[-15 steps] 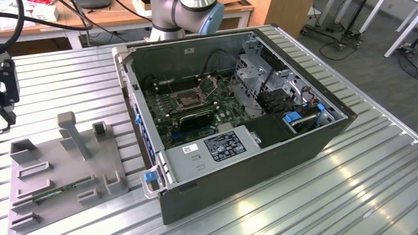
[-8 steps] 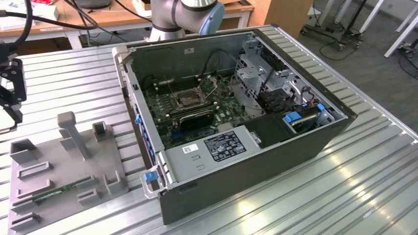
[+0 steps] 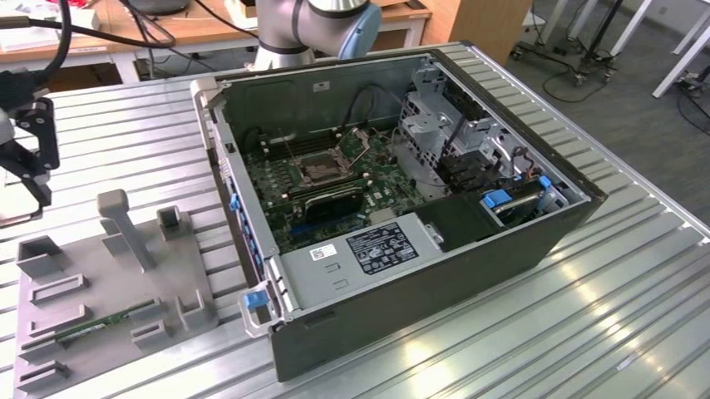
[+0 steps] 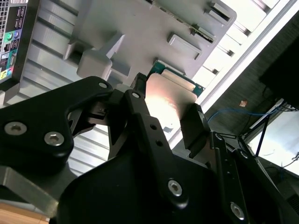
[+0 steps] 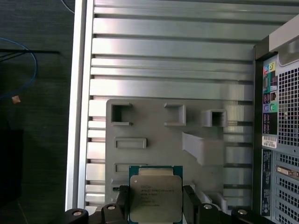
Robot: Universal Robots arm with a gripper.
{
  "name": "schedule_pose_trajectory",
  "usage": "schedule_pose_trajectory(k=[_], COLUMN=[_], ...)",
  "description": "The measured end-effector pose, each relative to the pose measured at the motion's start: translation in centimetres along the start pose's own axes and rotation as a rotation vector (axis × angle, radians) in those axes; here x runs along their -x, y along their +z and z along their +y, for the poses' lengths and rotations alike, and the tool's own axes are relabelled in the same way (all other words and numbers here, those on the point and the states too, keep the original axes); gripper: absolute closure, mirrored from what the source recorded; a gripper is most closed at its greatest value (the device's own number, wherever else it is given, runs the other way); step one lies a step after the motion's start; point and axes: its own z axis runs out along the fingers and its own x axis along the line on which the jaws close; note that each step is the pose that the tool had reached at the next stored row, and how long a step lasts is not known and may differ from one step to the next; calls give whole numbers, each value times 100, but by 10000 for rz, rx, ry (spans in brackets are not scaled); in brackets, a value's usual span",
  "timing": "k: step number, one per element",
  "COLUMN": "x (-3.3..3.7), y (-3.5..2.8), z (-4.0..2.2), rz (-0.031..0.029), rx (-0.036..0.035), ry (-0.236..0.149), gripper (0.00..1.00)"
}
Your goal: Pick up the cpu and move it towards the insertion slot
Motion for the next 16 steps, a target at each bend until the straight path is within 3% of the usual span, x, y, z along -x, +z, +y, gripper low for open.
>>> schedule_pose_trajectory(k=[16], x=[210], y=[0], z=[-4], rz=[0], rx=[0], ry=[0], gripper=[46])
